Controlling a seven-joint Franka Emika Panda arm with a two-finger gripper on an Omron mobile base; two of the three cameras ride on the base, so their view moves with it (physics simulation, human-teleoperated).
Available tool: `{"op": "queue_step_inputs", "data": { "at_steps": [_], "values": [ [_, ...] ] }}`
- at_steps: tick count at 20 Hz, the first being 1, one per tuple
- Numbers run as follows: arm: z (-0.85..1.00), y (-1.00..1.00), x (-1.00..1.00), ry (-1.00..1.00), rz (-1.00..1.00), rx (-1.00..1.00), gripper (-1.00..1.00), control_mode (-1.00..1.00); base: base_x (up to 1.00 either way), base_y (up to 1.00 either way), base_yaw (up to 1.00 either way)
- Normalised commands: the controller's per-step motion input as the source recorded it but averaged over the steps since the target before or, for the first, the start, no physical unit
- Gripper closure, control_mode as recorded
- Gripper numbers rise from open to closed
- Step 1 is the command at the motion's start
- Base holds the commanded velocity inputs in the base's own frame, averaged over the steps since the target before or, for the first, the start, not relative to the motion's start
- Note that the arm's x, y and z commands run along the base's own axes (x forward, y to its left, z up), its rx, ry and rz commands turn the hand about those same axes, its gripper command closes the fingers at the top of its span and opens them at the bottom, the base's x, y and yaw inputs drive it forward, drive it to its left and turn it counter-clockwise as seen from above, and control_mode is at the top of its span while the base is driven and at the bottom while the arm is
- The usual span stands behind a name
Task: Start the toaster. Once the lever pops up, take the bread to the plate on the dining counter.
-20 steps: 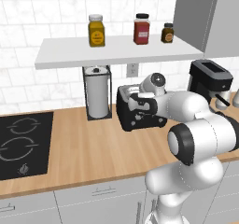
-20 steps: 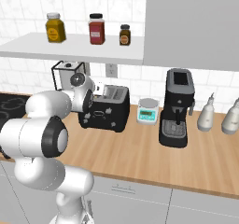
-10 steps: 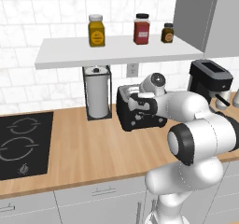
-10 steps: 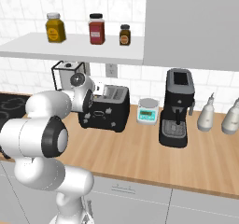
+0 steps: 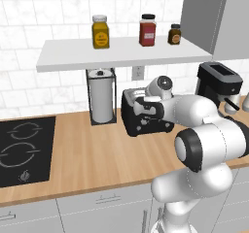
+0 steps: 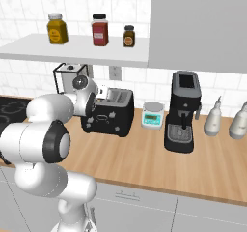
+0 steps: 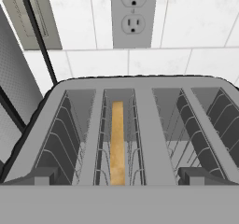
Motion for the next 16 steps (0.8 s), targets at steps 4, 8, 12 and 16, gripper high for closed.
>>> {"op": "queue_step_inputs", "data": {
  "at_steps": [4, 8, 12, 16],
  "values": [
    [0.00, 0.00, 0.00, 0.00, 0.00, 0.00, -1.00, -1.00, 0.00, 0.00, 0.00],
    [0.00, 0.00, 0.00, 0.00, 0.00, 0.00, -1.00, -1.00, 0.00, 0.00, 0.00],
    [0.00, 0.00, 0.00, 0.00, 0.00, 0.00, -1.00, -1.00, 0.00, 0.00, 0.00],
    [0.00, 0.00, 0.00, 0.00, 0.00, 0.00, -1.00, -1.00, 0.00, 0.00, 0.00]
  ]
}}
